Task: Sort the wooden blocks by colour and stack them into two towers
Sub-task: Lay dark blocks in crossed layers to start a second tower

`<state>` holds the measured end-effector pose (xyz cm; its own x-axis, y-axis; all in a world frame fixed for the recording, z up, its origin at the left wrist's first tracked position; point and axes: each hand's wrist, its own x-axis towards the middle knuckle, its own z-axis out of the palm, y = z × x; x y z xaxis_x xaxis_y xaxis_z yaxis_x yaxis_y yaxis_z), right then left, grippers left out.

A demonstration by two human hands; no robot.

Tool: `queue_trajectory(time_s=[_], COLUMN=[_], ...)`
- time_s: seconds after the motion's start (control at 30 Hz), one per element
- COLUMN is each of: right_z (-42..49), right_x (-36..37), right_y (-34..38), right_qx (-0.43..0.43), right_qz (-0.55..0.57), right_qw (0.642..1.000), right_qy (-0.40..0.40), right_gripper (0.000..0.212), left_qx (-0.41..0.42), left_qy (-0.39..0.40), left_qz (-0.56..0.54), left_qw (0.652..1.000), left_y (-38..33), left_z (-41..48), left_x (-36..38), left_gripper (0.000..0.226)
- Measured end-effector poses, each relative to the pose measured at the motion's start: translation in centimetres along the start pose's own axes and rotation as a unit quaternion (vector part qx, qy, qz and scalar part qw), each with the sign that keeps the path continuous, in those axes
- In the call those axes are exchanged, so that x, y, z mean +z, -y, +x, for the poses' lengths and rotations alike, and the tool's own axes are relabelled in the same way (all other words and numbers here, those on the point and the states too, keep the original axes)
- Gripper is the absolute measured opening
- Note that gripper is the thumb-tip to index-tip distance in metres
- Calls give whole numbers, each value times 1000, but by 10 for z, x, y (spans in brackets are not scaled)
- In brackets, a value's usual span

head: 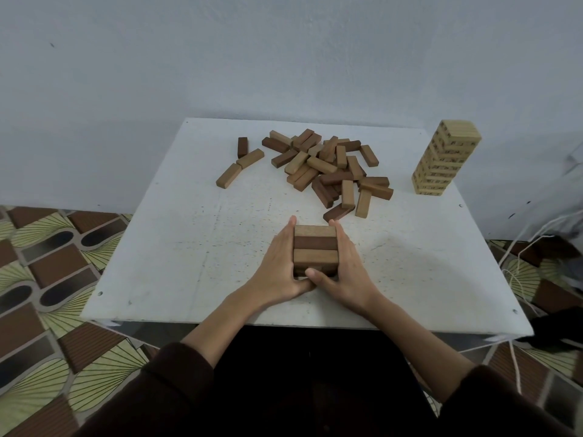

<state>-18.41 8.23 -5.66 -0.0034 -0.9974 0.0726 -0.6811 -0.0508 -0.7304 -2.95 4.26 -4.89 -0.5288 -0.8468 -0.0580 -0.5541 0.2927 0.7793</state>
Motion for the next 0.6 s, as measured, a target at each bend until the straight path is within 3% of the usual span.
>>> queue_trajectory(time_s=[0.27,0.43,0.6], right_z=[0,2,14], right_x=[0,-12,-46], right_y=[-1,3,9], right_qx=[6,24,-26], right_qz=[-7,32,6], right_qw=[1000,998,995], right_qy=[15,51,94], right_gripper=[113,127,117], left_qx=[-3,-19,-4], left_qy=[4,36,29], left_qz=[0,-43,-69], left_qw=[1000,998,997], left_y=[1,6,3], left_z=[1,3,8], left_x=[-1,-8,-29], left_gripper=[119,127,128])
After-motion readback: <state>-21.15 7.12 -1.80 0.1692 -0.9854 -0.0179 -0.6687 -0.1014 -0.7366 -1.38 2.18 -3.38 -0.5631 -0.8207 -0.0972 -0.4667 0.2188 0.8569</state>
